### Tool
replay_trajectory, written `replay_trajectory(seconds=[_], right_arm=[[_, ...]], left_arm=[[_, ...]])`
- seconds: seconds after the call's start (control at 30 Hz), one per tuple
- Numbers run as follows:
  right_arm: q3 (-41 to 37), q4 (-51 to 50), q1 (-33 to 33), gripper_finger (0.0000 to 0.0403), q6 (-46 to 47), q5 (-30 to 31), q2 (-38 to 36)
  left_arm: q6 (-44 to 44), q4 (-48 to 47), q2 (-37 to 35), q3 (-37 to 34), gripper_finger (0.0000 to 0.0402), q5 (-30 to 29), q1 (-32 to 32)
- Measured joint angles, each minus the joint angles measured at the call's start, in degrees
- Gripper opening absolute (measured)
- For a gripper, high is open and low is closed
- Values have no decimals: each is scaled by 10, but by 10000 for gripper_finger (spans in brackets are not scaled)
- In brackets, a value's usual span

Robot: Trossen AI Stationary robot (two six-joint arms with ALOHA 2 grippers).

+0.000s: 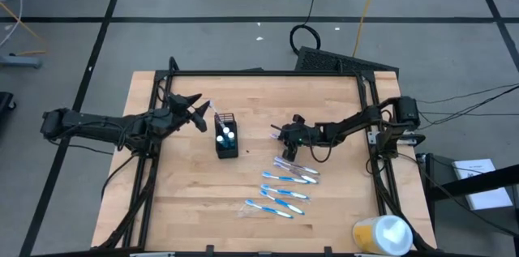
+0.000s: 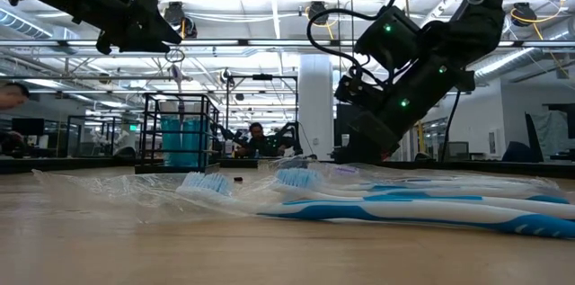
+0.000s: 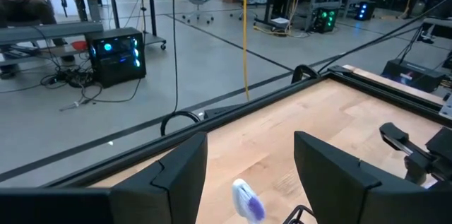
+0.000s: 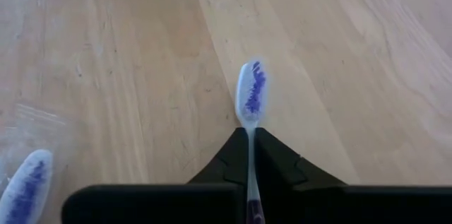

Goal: Pick & Place toothbrushing station
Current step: Put the purple toothbrush into the black organizer

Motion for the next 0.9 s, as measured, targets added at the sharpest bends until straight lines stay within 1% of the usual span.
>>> replay_trajectory(seconds=[0.13, 0.27, 0.37, 0.47, 0.57, 0.67, 0.9], right_arm=[[-2, 9, 0, 2, -17, -8, -16], [-1, 24, 1, 1, -29, -10, -47], [-1, 31, 0, 1, -36, -30, -66], [-1, 54, 0, 1, -43, -32, -83], [-1, 77, 0, 1, -52, -32, -96], [0, 130, 0, 1, -70, -30, -104], [0, 265, 0, 0, -111, -30, -106]], left_arm=[[-2, 0, 0, 0, 216, 0, 0], [-2, 0, 0, 0, 216, 1, 0], [-2, 0, 0, 0, 216, 2, 0], [-3, 0, 0, 0, 216, 7, 0], [-3, 18, 1, 0, 216, 55, 0], [6, 64, 15, 0, 216, 110, 0], [36, 177, 85, 0, 216, 181, 0]])
